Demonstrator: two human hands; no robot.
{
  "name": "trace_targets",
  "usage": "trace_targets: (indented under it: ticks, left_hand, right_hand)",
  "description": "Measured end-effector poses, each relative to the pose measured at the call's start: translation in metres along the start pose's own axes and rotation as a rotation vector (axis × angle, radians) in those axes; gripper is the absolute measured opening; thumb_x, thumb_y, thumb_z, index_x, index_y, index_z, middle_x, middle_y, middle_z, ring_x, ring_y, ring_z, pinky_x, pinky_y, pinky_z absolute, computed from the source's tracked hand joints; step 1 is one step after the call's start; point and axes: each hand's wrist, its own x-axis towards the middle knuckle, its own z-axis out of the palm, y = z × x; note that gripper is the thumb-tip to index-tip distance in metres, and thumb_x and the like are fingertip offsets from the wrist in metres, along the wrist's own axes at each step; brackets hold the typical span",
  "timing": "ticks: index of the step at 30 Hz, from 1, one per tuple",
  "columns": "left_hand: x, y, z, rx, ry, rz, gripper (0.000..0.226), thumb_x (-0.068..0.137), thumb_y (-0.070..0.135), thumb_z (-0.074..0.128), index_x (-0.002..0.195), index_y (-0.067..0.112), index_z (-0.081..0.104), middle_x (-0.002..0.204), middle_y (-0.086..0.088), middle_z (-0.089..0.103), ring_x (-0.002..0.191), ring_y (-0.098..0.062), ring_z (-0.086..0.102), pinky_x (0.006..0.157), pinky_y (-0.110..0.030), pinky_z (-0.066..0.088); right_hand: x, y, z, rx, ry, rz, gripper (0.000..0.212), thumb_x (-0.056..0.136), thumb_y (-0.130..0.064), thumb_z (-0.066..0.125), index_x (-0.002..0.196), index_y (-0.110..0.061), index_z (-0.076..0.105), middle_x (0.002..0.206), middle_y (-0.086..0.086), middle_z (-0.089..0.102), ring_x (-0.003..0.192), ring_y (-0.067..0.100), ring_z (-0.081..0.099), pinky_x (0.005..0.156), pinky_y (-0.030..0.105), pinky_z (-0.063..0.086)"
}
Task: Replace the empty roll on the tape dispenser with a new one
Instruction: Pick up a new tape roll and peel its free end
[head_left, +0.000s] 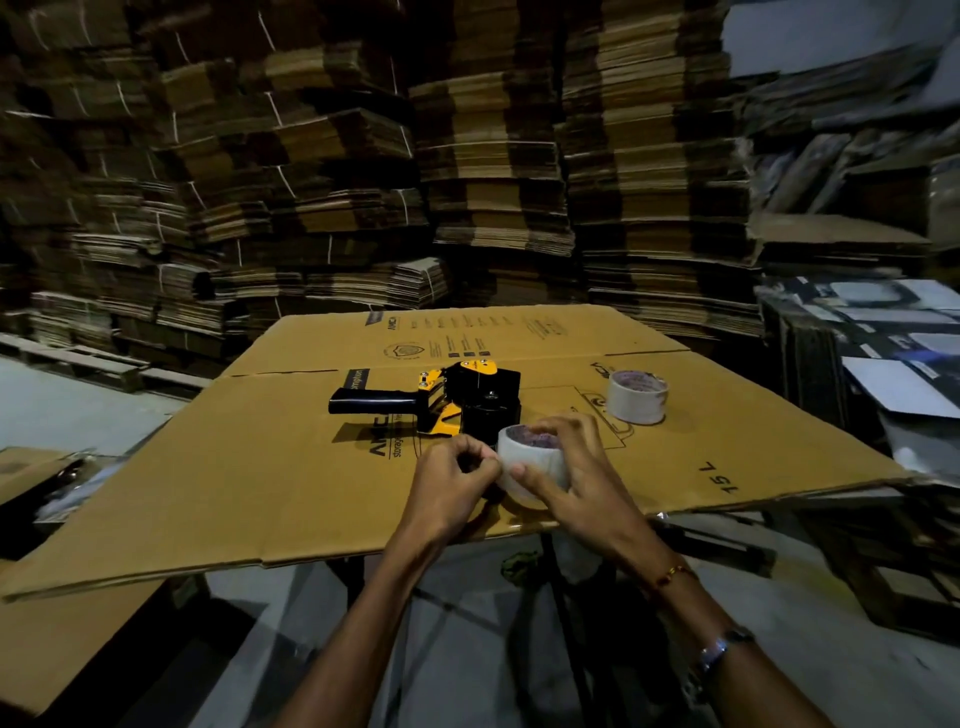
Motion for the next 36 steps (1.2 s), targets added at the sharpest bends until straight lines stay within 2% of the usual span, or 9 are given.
trace_targets:
  ticks: [3, 5, 8, 14, 19, 24, 29, 33, 36]
  left_hand:
    - [-0.001, 0.002, -0.002, -0.009, -0.046, -0.002, 0.012, 0.088, 0.017, 0.063, 0.086, 0.005, 0.065, 0.085, -0.018, 0.07, 0.081, -0.036, 0.069, 0.069, -0.05, 0.058]
    - [-0.001, 0.003, -0.003, -0.094, -0.094, -0.056, 0.01, 0.094, 0.011, 0.06, 0.086, 0.005, 0.063, 0.08, -0.016, 0.066, 0.075, -0.032, 0.066, 0.063, -0.04, 0.055]
    - [0.001, 0.005, -0.004, -0.238, -0.147, -0.095, 0.01, 0.096, 0.007, 0.058, 0.089, 0.003, 0.064, 0.074, -0.011, 0.064, 0.071, -0.025, 0.064, 0.071, -0.039, 0.053]
    - [0.0, 0.007, 0.0, -0.31, -0.066, -0.077, 0.015, 0.1, 0.012, 0.057, 0.093, 0.0, 0.064, 0.074, -0.008, 0.063, 0.074, -0.023, 0.061, 0.072, -0.033, 0.057]
    - [-0.004, 0.003, 0.003, -0.13, -0.055, 0.013, 0.022, 0.092, 0.032, 0.068, 0.087, 0.012, 0.06, 0.08, -0.001, 0.065, 0.082, -0.023, 0.07, 0.076, -0.039, 0.062]
    - [-0.003, 0.001, 0.003, -0.006, -0.036, 0.069, 0.013, 0.092, 0.024, 0.069, 0.092, 0.013, 0.063, 0.095, -0.008, 0.067, 0.087, -0.022, 0.071, 0.075, -0.044, 0.063]
    - [-0.004, 0.001, 0.0, -0.003, -0.055, 0.026, 0.007, 0.096, 0.019, 0.063, 0.092, 0.013, 0.063, 0.098, -0.012, 0.068, 0.088, -0.029, 0.072, 0.079, -0.055, 0.059]
    - [-0.004, 0.006, -0.003, -0.078, -0.168, -0.018, 0.011, 0.1, 0.016, 0.057, 0.092, 0.009, 0.061, 0.086, -0.01, 0.067, 0.083, -0.023, 0.066, 0.07, -0.037, 0.058]
    - [-0.003, 0.008, -0.008, -0.141, -0.254, -0.014, 0.012, 0.101, 0.012, 0.053, 0.096, 0.003, 0.059, 0.08, -0.007, 0.063, 0.077, -0.016, 0.063, 0.07, -0.026, 0.054]
  right_hand:
    - [0.008, 0.006, -0.003, 0.095, -0.065, 0.034, 0.029, 0.092, -0.044, 0.063, 0.114, -0.028, 0.052, 0.119, -0.01, 0.04, 0.113, -0.002, 0.05, 0.081, 0.028, 0.059]
    - [0.015, 0.009, -0.01, 0.189, -0.136, 0.064, 0.024, 0.092, -0.041, 0.064, 0.108, -0.029, 0.052, 0.118, -0.004, 0.043, 0.112, 0.012, 0.053, 0.077, 0.029, 0.058]
    - [0.022, 0.011, -0.017, 0.277, -0.158, 0.133, 0.031, 0.085, -0.045, 0.063, 0.107, -0.026, 0.05, 0.116, 0.003, 0.05, 0.107, 0.025, 0.057, 0.072, 0.026, 0.05]
    - [0.022, 0.016, -0.009, 0.374, -0.075, 0.148, 0.038, 0.078, -0.057, 0.064, 0.1, -0.03, 0.051, 0.109, 0.001, 0.054, 0.096, 0.02, 0.059, 0.07, 0.03, 0.05]
    - [0.02, 0.019, -0.006, 0.368, -0.045, 0.117, 0.037, 0.079, -0.058, 0.064, 0.1, -0.03, 0.051, 0.108, -0.001, 0.053, 0.097, 0.017, 0.059, 0.073, 0.03, 0.052]
    - [0.02, 0.02, -0.003, 0.301, -0.019, 0.066, 0.041, 0.078, -0.059, 0.062, 0.1, -0.026, 0.052, 0.109, 0.0, 0.051, 0.094, 0.005, 0.055, 0.071, 0.017, 0.048]
    - [0.022, 0.024, -0.001, 0.31, -0.026, 0.073, 0.038, 0.077, -0.055, 0.064, 0.099, -0.028, 0.051, 0.112, 0.004, 0.051, 0.097, 0.012, 0.056, 0.069, 0.019, 0.05]
    - [0.025, 0.025, -0.005, 0.337, -0.042, 0.085, 0.034, 0.077, -0.051, 0.066, 0.096, -0.029, 0.048, 0.111, 0.008, 0.051, 0.095, 0.02, 0.057, 0.066, 0.024, 0.051]
    - [0.026, 0.024, -0.008, 0.371, -0.056, 0.083, 0.041, 0.076, -0.049, 0.066, 0.099, -0.022, 0.046, 0.103, 0.002, 0.05, 0.089, 0.015, 0.054, 0.06, 0.02, 0.048]
